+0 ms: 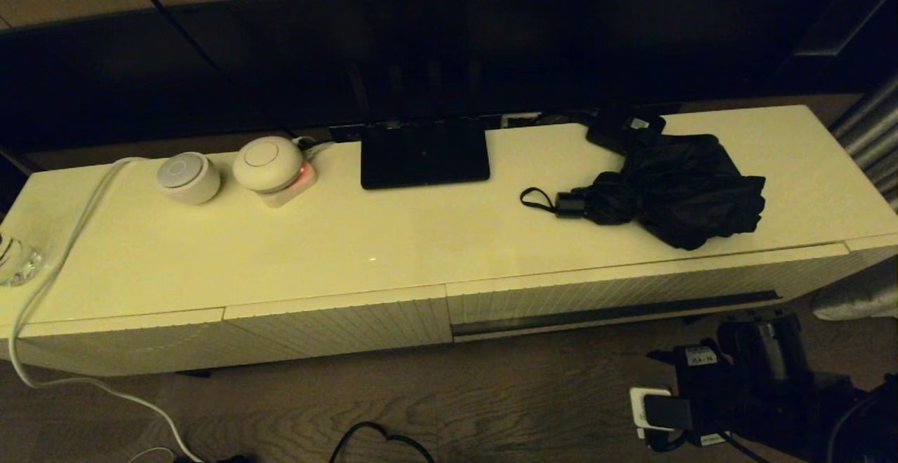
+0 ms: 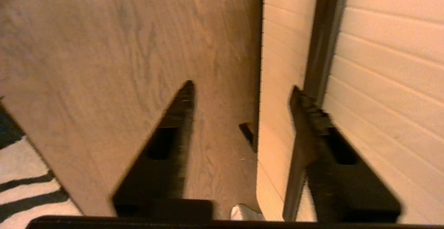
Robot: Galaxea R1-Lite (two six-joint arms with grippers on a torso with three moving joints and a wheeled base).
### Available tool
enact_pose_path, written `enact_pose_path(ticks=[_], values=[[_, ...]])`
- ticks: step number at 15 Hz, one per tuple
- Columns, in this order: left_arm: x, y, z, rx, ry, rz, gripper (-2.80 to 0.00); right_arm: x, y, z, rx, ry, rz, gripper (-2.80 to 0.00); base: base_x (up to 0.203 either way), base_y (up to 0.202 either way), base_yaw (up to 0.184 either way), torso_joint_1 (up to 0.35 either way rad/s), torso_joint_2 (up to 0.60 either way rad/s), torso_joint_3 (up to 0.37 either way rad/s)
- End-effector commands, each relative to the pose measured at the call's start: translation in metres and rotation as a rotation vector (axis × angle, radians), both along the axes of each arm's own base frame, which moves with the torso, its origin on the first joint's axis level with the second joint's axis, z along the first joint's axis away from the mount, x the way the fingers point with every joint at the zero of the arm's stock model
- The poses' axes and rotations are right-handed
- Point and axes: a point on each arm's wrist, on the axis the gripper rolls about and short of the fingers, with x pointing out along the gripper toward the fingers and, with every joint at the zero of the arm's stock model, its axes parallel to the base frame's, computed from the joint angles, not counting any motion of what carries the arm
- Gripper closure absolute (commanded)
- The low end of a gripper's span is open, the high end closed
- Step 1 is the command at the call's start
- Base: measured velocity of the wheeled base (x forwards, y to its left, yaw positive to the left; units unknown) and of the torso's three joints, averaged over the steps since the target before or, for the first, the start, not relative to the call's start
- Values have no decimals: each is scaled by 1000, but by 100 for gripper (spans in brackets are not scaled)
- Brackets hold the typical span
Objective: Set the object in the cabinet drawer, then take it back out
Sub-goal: Open the drawer
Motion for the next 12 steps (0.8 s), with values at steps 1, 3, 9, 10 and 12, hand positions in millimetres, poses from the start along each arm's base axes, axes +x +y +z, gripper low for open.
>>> enact_pose_path(ticks=[1,3,9,10,12], values=[[0,0,-1,0,3,1,0,-3,-3,1,-3,1,4,-280,0,0,0,0,0,0],[0,0,-1,0,3,1,0,-1,-5,-3,-6,18,-4,-280,0,0,0,0,0,0],[0,0,-1,0,3,1,0,8,-18,-12,-5,71,-41,-280,0,0,0,0,0,0],[0,0,-1,0,3,1,0,11,-21,-13,-2,81,-41,-280,0,0,0,0,0,0],[0,0,-1,0,3,1,0,21,-22,-16,11,91,-39,-280,0,0,0,0,0,0]])
